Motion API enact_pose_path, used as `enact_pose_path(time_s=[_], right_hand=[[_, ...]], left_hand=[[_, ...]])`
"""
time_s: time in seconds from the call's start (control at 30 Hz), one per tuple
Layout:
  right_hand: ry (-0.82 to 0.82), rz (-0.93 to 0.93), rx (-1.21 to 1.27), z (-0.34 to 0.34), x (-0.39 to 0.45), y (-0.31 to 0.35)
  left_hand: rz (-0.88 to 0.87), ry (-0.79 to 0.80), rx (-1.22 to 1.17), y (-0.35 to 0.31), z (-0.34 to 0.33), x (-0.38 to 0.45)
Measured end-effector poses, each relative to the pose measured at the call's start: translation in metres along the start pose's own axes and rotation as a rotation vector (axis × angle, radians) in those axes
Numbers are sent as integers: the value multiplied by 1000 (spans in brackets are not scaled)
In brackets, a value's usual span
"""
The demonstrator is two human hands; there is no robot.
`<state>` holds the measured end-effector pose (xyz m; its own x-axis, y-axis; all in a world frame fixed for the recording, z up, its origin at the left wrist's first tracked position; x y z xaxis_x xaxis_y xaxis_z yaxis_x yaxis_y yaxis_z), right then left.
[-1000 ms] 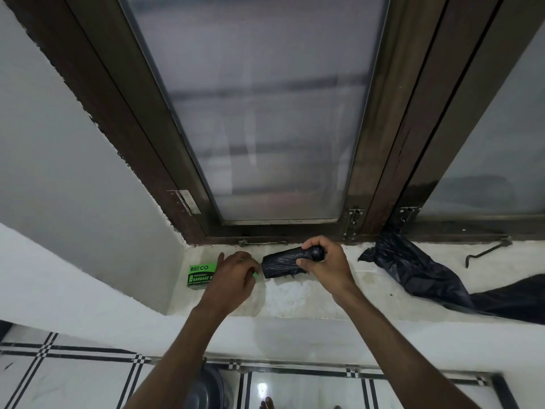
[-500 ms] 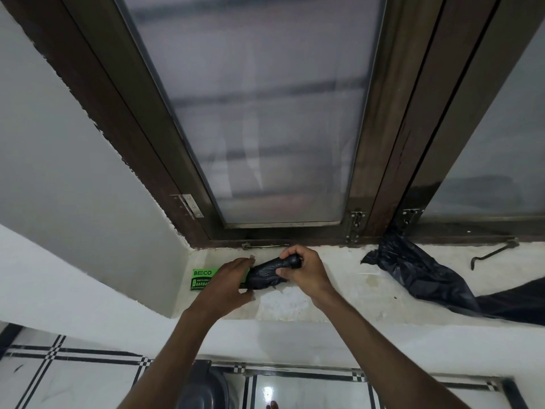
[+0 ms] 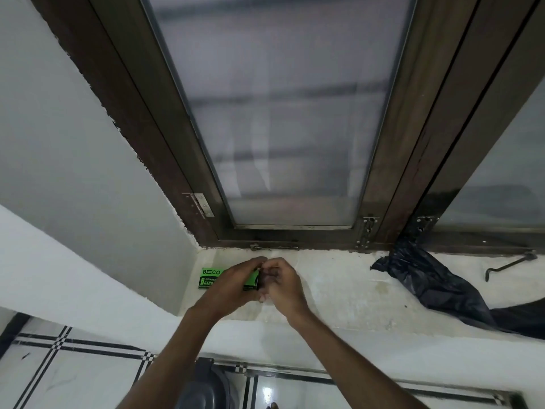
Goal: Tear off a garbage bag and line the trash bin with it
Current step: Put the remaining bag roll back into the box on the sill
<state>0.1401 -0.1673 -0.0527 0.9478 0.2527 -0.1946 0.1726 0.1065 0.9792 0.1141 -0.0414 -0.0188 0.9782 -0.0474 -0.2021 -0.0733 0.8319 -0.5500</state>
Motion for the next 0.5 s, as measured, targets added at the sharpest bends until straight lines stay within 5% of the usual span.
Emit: enact_pose_path(time_s=[0.1, 0.23, 0.5], right_hand=[[17, -102, 217, 8, 3, -7], [-135, 50, -219, 36, 7, 2], [138, 16, -387, 30, 12, -6]], left_hand=[[20, 91, -91, 6, 1, -5], [-26, 77, 66, 16, 2, -7], [-196, -216, 134, -3, 2, 0]])
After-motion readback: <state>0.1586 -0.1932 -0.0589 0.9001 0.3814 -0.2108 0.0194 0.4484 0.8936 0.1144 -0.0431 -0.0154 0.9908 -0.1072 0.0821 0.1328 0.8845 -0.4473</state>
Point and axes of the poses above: each hand's wrist, its own x-axis towards the middle knuckle, its own z-axis out of the back of the hand, y = z × x, the point moved 6 cm from there along x, towards the middle knuckle, and after that the axes turned 5 degrees about z, right-handed, at the moved point
